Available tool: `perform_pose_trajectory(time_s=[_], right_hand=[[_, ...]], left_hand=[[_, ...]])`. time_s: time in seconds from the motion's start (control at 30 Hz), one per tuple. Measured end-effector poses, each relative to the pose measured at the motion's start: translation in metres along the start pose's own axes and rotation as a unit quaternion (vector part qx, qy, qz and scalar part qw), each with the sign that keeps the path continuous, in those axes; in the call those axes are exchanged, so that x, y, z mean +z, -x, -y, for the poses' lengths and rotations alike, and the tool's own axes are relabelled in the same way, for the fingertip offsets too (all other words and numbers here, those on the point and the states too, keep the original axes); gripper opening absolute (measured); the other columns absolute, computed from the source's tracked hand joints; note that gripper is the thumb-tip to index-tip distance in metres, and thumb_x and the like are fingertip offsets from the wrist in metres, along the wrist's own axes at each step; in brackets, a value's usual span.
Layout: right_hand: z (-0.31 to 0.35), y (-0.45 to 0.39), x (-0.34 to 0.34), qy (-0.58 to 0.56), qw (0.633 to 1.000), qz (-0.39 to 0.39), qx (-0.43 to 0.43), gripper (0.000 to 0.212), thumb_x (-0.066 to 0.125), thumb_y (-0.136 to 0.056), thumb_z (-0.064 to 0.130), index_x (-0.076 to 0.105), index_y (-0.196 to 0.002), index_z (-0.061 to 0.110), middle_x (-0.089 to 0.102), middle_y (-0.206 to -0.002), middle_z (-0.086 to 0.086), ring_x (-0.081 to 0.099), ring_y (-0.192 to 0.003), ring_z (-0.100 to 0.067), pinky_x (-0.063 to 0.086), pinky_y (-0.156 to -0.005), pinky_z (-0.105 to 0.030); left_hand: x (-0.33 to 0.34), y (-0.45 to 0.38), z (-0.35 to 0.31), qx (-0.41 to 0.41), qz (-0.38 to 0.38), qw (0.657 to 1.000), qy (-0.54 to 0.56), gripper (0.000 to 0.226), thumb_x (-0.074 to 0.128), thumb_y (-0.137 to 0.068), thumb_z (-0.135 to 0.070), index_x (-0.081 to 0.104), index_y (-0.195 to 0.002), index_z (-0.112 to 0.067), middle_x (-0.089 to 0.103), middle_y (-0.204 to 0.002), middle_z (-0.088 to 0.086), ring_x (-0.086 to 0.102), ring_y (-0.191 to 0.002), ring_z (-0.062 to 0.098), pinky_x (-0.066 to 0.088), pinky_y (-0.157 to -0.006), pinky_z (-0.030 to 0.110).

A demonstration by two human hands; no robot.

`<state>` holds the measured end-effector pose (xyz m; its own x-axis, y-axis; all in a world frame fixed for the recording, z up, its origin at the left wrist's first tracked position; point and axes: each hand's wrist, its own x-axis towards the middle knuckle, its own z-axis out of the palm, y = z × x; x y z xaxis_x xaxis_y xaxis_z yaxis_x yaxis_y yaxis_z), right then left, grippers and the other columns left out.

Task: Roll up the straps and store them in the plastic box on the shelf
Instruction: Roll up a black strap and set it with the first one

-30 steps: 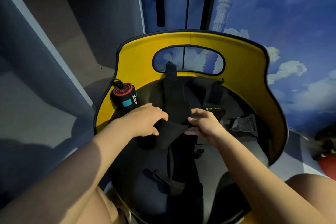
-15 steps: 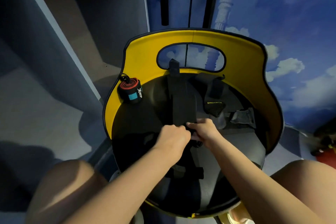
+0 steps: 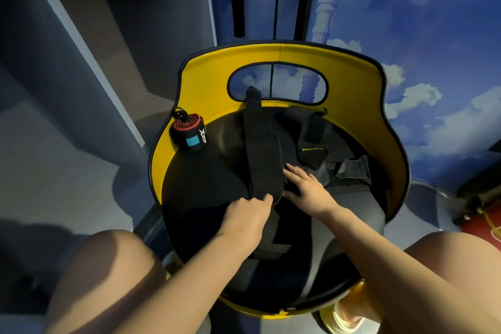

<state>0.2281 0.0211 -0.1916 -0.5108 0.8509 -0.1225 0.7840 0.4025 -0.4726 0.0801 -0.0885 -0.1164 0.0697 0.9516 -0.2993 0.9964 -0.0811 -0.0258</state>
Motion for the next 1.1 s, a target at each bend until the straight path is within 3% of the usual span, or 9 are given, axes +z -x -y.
perform_pose_trajectory(time_s=[0.1, 0.17, 0.23, 0.3, 0.37, 0.53, 0.73, 0.87, 1.1], right_hand=[[-0.008, -0.009, -0.001, -0.034, 0.999, 0.005, 0.035, 0.089, 0.064, -0.084, 0.044, 0.01, -0.15, 0.022, 0.015, -0.158, -0.001, 0.011, -0.146, -0.02, 0.011, -0.118, -0.042], [-0.008, -0.018, -0.004, -0.077, 0.996, 0.007, 0.037, 0.09, 0.068, -0.082, 0.041, 0.014, -0.15, 0.016, 0.025, -0.154, -0.006, 0.018, -0.144, -0.021, 0.011, -0.117, -0.04], [-0.007, -0.028, -0.007, -0.118, 0.992, -0.006, 0.044, 0.077, 0.07, -0.082, 0.033, 0.031, -0.145, 0.011, 0.04, -0.141, -0.011, 0.034, -0.135, -0.024, 0.02, -0.111, -0.028], [-0.006, -0.035, -0.009, -0.156, 0.984, -0.06, 0.067, 0.055, 0.073, -0.08, 0.023, 0.054, -0.128, 0.005, 0.051, -0.123, -0.014, 0.048, -0.12, -0.026, 0.029, -0.091, -0.014], [-0.009, -0.039, -0.01, -0.193, 0.968, -0.124, 0.102, 0.033, 0.073, -0.08, 0.018, 0.066, -0.108, 0.003, 0.058, -0.112, -0.015, 0.055, -0.109, -0.026, 0.029, -0.075, -0.014], [-0.023, -0.046, -0.022, -0.264, 0.909, -0.258, 0.195, 0.026, 0.068, -0.085, 0.017, 0.064, -0.106, 0.002, 0.059, -0.115, -0.014, 0.055, -0.109, -0.027, 0.031, -0.079, -0.019], [-0.034, -0.059, -0.034, -0.287, 0.85, -0.343, 0.28, 0.025, 0.062, -0.09, 0.017, 0.063, -0.107, 0.0, 0.061, -0.11, -0.019, 0.058, -0.103, -0.03, 0.032, -0.07, -0.021], [-0.039, -0.066, -0.026, -0.245, 0.889, -0.262, 0.285, 0.036, 0.062, -0.089, 0.022, 0.059, -0.118, 0.0, 0.054, -0.123, -0.021, 0.053, -0.114, -0.035, 0.04, -0.09, -0.031], [-0.013, -0.032, -0.024, -0.163, 0.923, -0.322, 0.131, 0.032, 0.064, -0.088, 0.024, 0.057, -0.113, 0.006, 0.049, -0.115, -0.013, 0.049, -0.109, -0.029, 0.04, -0.09, -0.034]], left_hand=[[-0.001, -0.002, -0.003, 0.0, 0.012, 1.0, -0.016, 0.06, 0.052, -0.079, 0.013, 0.032, -0.13, -0.011, 0.064, -0.105, 0.012, 0.061, -0.1, 0.034, 0.038, -0.067, 0.034], [-0.001, -0.002, -0.002, 0.0, 0.016, 1.0, -0.021, 0.059, 0.051, -0.079, 0.014, 0.033, -0.13, -0.01, 0.065, -0.105, 0.012, 0.061, -0.1, 0.033, 0.039, -0.068, 0.034], [-0.001, -0.003, -0.002, 0.0, 0.026, 0.999, -0.022, 0.059, 0.05, -0.08, 0.014, 0.034, -0.13, -0.01, 0.065, -0.106, 0.013, 0.061, -0.101, 0.033, 0.04, -0.069, 0.033], [-0.001, -0.004, -0.005, 0.004, 0.04, 0.999, -0.022, 0.059, 0.05, -0.08, 0.015, 0.034, -0.131, -0.009, 0.064, -0.108, 0.013, 0.06, -0.102, 0.033, 0.041, -0.071, 0.033], [-0.001, -0.007, -0.009, 0.01, 0.055, 0.998, -0.027, 0.061, 0.051, -0.08, 0.016, 0.033, -0.133, -0.007, 0.063, -0.111, 0.014, 0.06, -0.105, 0.034, 0.044, -0.075, 0.034], [0.003, -0.016, -0.017, 0.033, 0.091, 0.994, -0.056, 0.065, 0.054, -0.079, 0.016, 0.031, -0.138, -0.003, 0.062, -0.116, 0.015, 0.059, -0.108, 0.034, 0.047, -0.081, 0.036], [0.002, -0.022, -0.02, 0.058, 0.087, 0.991, -0.082, 0.05, 0.059, -0.074, 0.013, 0.051, -0.119, -0.008, 0.066, -0.105, 0.009, 0.064, -0.097, 0.028, 0.038, -0.065, 0.031], [0.003, -0.021, -0.02, 0.076, 0.075, 0.992, -0.071, 0.049, 0.058, -0.076, 0.01, 0.05, -0.119, -0.011, 0.066, -0.105, 0.007, 0.063, -0.098, 0.028, 0.031, -0.057, 0.027], [0.019, -0.008, 0.013, 0.025, 0.072, 0.986, 0.146, 0.038, 0.057, -0.09, -0.015, 0.05, -0.124, -0.03, 0.061, -0.121, 0.003, 0.058, -0.109, 0.024, 0.05, -0.089, 0.035]])
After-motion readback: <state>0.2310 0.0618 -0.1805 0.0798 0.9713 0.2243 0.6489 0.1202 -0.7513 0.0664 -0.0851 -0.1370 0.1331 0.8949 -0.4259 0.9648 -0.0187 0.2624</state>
